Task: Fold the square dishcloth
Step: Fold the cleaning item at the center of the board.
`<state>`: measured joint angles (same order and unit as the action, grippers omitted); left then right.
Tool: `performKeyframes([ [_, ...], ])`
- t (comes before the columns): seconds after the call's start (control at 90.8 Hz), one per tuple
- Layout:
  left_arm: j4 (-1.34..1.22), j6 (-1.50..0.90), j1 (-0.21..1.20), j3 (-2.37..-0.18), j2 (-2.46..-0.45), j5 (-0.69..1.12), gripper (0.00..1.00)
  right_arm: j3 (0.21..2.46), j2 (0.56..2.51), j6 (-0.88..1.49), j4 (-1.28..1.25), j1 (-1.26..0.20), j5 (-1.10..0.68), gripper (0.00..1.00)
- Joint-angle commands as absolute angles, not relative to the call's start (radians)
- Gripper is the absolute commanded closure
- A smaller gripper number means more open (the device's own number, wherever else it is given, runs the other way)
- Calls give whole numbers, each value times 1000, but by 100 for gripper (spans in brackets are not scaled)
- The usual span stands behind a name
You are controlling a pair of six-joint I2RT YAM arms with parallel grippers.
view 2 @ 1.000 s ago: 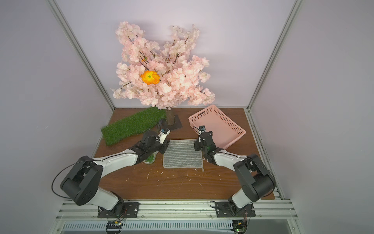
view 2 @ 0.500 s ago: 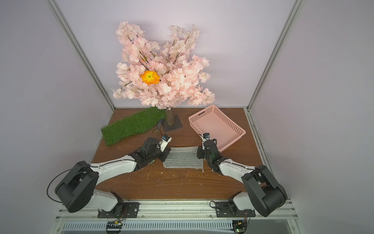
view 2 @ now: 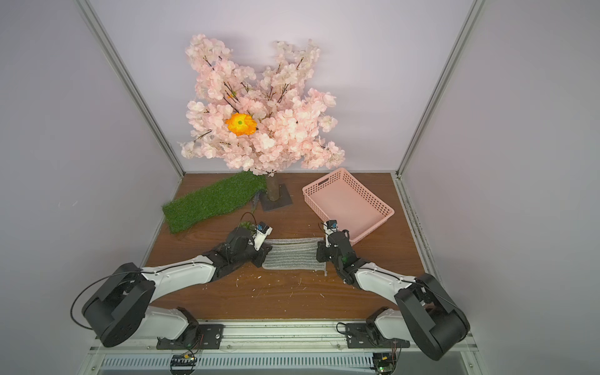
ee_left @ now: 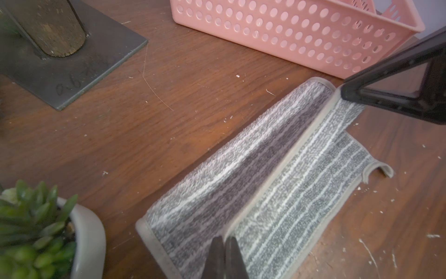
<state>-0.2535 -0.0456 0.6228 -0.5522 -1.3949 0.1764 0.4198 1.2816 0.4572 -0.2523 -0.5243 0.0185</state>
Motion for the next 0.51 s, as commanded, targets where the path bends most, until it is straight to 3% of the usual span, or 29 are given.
performKeyframes([
  [0.0,-288,-73,629,-529,-1380,210,100,404,1258,471,-241,-529,43,100],
  [0.495,-301,-90,636,-516,-1398,220,99,378,1263,500,-254,-559,35,99],
])
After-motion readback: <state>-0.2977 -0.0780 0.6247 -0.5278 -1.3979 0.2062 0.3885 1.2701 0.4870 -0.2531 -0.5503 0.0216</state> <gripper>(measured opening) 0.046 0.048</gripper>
